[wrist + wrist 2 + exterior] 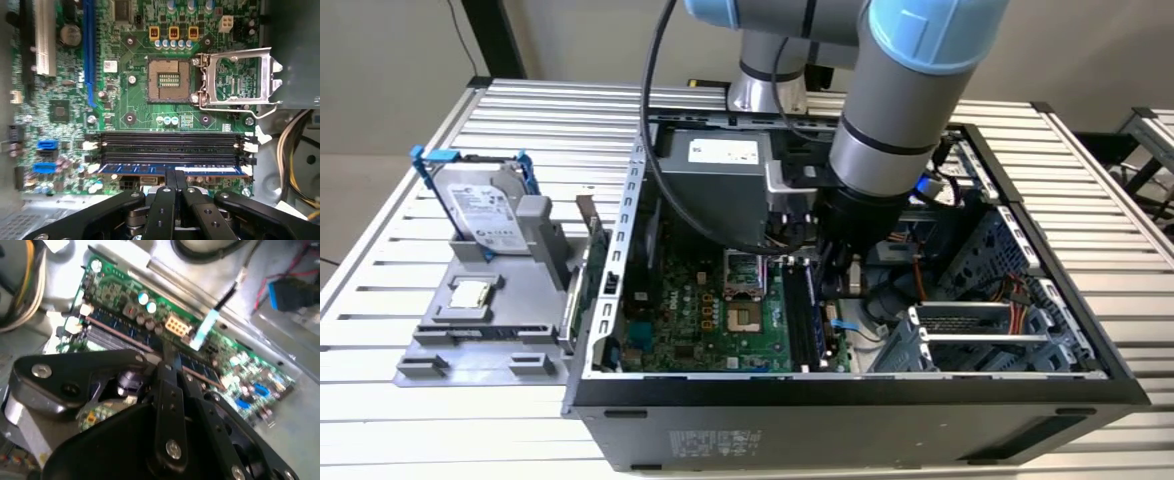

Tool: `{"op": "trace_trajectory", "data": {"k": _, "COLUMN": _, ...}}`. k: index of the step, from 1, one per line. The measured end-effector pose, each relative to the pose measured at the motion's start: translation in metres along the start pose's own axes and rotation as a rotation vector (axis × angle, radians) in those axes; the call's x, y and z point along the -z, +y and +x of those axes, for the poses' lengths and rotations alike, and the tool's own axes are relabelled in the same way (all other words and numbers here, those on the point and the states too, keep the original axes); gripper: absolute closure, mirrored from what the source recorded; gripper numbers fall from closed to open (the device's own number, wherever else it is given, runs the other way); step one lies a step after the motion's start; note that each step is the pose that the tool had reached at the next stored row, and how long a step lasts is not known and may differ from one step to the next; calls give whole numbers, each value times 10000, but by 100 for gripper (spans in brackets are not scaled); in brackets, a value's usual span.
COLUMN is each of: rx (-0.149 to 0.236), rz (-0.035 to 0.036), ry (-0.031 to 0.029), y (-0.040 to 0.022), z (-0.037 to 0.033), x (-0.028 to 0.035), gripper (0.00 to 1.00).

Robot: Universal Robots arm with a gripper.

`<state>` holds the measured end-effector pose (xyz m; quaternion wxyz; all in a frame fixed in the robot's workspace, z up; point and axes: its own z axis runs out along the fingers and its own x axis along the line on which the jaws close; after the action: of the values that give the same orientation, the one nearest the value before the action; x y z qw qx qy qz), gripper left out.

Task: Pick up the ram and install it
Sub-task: 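Press down the ram until it locks into place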

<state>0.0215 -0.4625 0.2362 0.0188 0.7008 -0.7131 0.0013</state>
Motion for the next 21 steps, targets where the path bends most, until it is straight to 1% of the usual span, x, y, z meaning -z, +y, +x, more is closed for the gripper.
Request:
{"op": "trace_trajectory", "data": {"k": 11, "rx": 0, "rz": -1, "ry": 3, "y": 12, "z": 15, "x": 505, "gripper": 100}}
{"op": "trace_trajectory", "data": {"k": 16, "rx": 0, "rz": -1, "ry": 1, "y": 18, "z": 21, "x": 722, "gripper": 100}}
{"op": "trace_trajectory", "data": {"k": 17, "rx": 0, "rz": 0, "ry": 2, "y": 18, "z": 21, "x": 732, "gripper": 100}}
{"op": "trace_trajectory", "data": {"k": 21, "rx": 0, "rz": 0, "ry": 0, "y": 18, "z": 22, "x": 735, "gripper": 100}}
